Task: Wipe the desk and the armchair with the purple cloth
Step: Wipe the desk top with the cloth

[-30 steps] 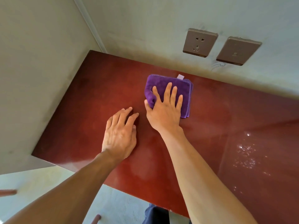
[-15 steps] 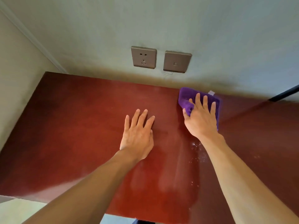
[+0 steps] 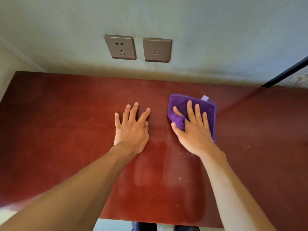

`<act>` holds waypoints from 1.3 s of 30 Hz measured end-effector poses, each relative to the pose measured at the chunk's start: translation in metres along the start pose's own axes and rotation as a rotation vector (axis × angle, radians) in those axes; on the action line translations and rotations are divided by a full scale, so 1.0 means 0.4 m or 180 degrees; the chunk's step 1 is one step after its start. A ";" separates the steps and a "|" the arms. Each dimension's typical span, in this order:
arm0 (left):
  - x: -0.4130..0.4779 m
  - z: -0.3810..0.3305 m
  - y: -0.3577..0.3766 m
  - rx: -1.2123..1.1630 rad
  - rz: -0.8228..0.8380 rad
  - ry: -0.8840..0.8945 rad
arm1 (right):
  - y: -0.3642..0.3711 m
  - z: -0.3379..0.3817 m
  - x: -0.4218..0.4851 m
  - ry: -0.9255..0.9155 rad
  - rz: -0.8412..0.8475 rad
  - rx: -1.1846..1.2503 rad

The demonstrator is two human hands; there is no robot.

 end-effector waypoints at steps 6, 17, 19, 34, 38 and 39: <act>-0.002 -0.006 0.004 0.0070 -0.0032 -0.0034 | 0.082 0.059 -0.204 0.0253 -0.0286 0.0071; -0.004 -0.003 -0.002 0.0015 -0.0059 -0.0029 | 0.311 0.155 -0.552 0.0417 -0.0343 -0.0282; -0.005 -0.004 -0.004 0.0021 -0.0047 -0.0023 | 0.335 0.162 -0.564 0.0581 -0.0337 -0.0355; -0.009 0.011 -0.013 0.0129 -0.0052 0.0137 | 0.055 0.118 0.015 -0.0300 -0.0457 -0.0422; -0.028 -0.045 -0.044 0.0245 -0.0228 0.0228 | -0.008 0.065 0.106 -0.0453 -0.0279 -0.0635; -0.034 -0.073 -0.054 0.0211 -0.0264 0.0341 | -0.020 0.053 0.117 -0.0516 -0.0188 -0.0652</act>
Point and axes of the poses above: each hand's wrist, its own x-axis towards the middle knuckle, its own y-axis out of the palm, z = x × y, the point moved 8 cm from there along x, towards the middle knuckle, and after that the axes turned 15 degrees about x, right-handed, at the moved point
